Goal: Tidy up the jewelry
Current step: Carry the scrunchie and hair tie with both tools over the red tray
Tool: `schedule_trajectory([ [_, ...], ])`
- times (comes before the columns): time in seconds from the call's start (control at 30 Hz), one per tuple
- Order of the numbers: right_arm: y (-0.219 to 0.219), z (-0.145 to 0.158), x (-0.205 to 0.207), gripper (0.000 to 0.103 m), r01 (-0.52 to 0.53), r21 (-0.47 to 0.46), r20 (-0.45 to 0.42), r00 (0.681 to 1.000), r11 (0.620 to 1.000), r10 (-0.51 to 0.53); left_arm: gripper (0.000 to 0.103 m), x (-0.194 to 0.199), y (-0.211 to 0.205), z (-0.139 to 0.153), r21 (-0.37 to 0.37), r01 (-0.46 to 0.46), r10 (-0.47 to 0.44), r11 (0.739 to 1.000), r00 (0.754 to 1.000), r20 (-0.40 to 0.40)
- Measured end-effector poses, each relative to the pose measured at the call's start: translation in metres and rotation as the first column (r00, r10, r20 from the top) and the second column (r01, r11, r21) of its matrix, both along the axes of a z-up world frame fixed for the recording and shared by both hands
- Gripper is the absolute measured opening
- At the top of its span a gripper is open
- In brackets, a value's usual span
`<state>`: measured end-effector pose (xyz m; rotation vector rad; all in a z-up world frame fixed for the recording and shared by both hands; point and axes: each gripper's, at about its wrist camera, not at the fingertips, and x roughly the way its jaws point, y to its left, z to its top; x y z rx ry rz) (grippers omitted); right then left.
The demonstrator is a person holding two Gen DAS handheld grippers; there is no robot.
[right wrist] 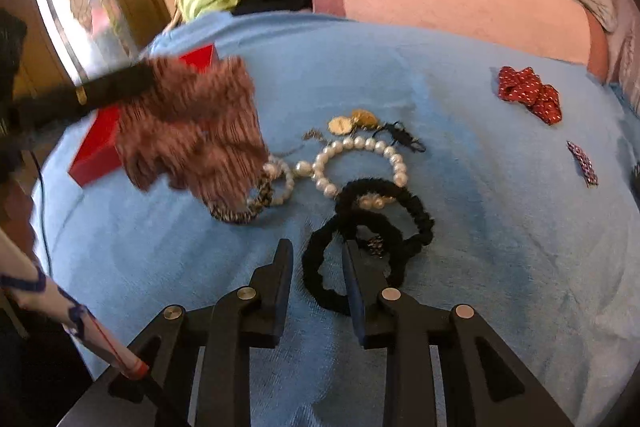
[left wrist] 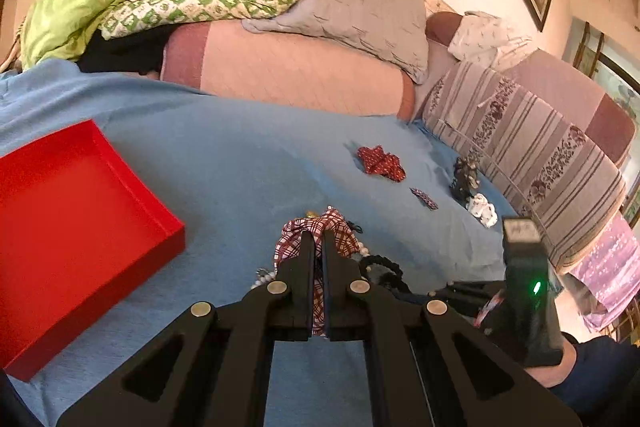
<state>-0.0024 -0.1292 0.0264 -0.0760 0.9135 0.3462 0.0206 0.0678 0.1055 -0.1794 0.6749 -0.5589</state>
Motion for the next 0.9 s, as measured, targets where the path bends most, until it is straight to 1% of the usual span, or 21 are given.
schedule_trajectory([
  [0.03, 0.001, -0.002, -0.001, 0.011, -0.007, -0.011, -0.003, 1.000, 1.000, 0.007, 0.003, 0.000, 0.002, 0.000, -0.004, -0.005, 0.005, 1.000, 1.000, -0.001],
  [0.17, -0.003, 0.010, -0.007, 0.009, -0.003, 0.029, 0.033, 0.999, 1.000, 0.002, 0.003, 0.000, 0.012, 0.004, -0.012, -0.025, 0.025, 1.000, 1.000, 0.008],
  [0.33, -0.014, 0.039, -0.016, 0.009, -0.002, 0.189, 0.078, 0.997, 0.982, -0.013, 0.003, 0.003, 0.027, 0.011, -0.018, -0.060, 0.061, 0.998, 0.998, 0.023],
  [0.43, -0.010, 0.053, -0.016, 0.009, -0.026, 0.246, 0.085, 0.996, 0.969, 0.005, 0.003, 0.008, 0.045, 0.017, -0.030, -0.107, 0.107, 0.994, 0.994, 0.030],
  [0.5, -0.001, 0.060, -0.013, 0.009, -0.045, 0.269, 0.078, 0.997, 0.962, 0.025, 0.003, 0.014, 0.058, 0.022, -0.022, -0.148, 0.148, 0.989, 0.988, 0.040],
  [0.57, 0.007, 0.065, -0.006, 0.009, -0.065, 0.281, 0.071, 0.996, 0.958, 0.047, 0.003, 0.021, 0.074, 0.025, -0.010, -0.190, 0.190, 0.982, 0.980, 0.052],
  [0.67, 0.029, 0.079, 0.014, 0.009, -0.101, 0.306, 0.067, 0.994, 0.947, 0.084, 0.003, 0.036, 0.102, 0.025, 0.016, -0.265, 0.263, 0.964, 0.963, 0.058],
  [0.77, 0.057, 0.094, 0.034, 0.009, -0.149, 0.321, 0.078, 0.988, 0.935, 0.130, 0.003, 0.052, 0.136, 0.026, 0.020, -0.344, 0.343, 0.939, 0.938, 0.050],
  [0.83, 0.083, 0.103, 0.050, 0.009, -0.179, 0.316, 0.080, 0.984, 0.932, 0.162, 0.003, 0.063, 0.160, 0.026, 0.027, -0.400, 0.399, 0.916, 0.916, 0.045],
  [0.9, 0.113, 0.110, 0.071, 0.009, -0.205, 0.317, 0.074, 0.979, 0.926, 0.192, 0.003, 0.074, 0.180, 0.023, 0.027, -0.431, 0.430, 0.902, 0.902, 0.023],
])
